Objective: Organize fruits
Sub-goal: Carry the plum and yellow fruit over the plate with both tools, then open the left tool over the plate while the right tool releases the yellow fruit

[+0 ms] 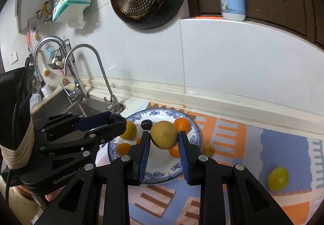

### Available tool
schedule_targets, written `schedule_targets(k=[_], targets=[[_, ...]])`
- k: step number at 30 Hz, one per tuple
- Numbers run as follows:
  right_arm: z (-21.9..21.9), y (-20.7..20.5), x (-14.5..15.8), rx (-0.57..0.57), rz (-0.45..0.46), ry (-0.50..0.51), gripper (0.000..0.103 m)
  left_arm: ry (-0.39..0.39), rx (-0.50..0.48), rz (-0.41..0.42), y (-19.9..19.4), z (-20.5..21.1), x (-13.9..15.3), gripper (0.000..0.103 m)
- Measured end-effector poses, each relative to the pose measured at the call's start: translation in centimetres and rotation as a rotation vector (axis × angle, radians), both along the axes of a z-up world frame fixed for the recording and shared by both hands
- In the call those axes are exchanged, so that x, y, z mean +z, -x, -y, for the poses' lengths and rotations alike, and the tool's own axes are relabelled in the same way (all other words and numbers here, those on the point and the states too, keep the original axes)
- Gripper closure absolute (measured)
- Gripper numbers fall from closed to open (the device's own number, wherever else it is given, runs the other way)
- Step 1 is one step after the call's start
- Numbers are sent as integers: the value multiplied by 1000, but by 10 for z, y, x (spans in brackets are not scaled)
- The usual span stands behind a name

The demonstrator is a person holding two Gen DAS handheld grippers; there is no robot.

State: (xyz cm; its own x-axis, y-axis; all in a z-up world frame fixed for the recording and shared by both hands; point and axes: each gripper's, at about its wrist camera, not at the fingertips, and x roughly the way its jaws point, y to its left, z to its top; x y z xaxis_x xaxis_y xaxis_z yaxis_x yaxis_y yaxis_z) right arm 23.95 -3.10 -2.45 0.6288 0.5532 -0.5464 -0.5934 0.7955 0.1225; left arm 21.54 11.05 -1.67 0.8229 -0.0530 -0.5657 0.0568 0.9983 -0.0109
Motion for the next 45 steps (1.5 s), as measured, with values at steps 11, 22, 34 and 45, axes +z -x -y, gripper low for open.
schedule_targets(k=[11, 22, 34, 45], targets=[[-29, -36, -24, 26, -60, 44, 73, 12, 20, -73, -33, -23, -24, 76], [-50, -65, -49, 52, -93, 89, 73, -16, 7, -143, -64, -30, -51, 75], [-49, -79, -59, 51, -118, 62, 67, -29, 36, -131, -69, -32, -53, 61], [-25, -53, -32, -2, -51, 25, 61, -33, 60, -23, -35, -19, -17, 48]])
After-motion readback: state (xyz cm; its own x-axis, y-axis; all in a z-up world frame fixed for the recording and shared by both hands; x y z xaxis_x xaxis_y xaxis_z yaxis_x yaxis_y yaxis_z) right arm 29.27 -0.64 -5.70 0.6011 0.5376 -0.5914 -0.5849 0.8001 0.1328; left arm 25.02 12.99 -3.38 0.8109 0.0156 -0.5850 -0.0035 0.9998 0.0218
